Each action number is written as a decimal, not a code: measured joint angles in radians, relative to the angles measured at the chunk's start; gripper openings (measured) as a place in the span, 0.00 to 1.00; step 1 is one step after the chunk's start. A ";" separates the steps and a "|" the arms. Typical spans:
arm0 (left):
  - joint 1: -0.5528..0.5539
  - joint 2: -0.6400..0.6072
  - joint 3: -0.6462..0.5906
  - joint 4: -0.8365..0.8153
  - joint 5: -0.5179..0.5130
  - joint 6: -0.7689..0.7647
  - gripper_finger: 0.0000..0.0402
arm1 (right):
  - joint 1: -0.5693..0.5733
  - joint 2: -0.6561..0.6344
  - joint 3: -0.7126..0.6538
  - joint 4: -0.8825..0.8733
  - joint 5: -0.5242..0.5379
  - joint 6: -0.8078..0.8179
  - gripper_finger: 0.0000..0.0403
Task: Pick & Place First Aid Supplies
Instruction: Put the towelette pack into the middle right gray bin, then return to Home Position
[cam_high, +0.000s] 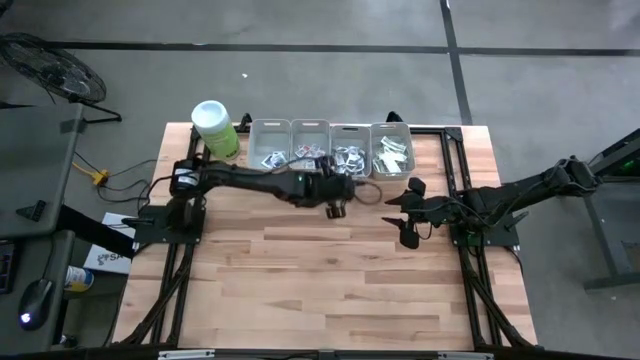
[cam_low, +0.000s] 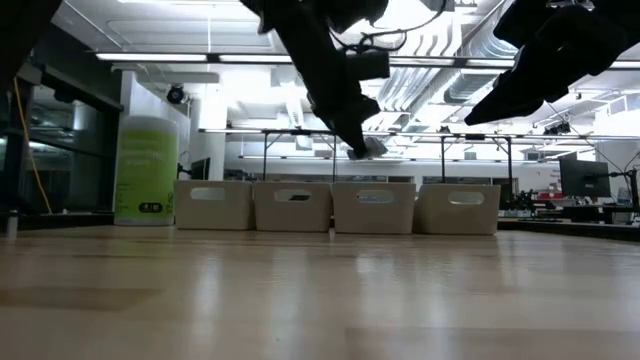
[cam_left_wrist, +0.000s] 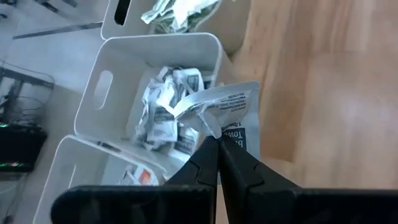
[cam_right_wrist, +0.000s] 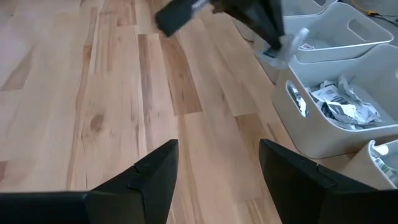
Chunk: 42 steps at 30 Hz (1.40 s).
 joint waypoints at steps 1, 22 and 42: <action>0.018 0.000 0.000 0.013 0.023 0.013 0.00 | 0.000 0.000 0.000 0.000 0.003 -0.001 0.54; 0.339 -0.001 0.000 0.217 0.506 -0.377 0.00 | 0.000 0.000 0.000 0.004 0.027 0.029 0.54; 0.391 -0.026 0.000 0.243 0.743 -0.462 0.35 | 0.000 0.000 0.000 0.027 0.023 0.055 0.54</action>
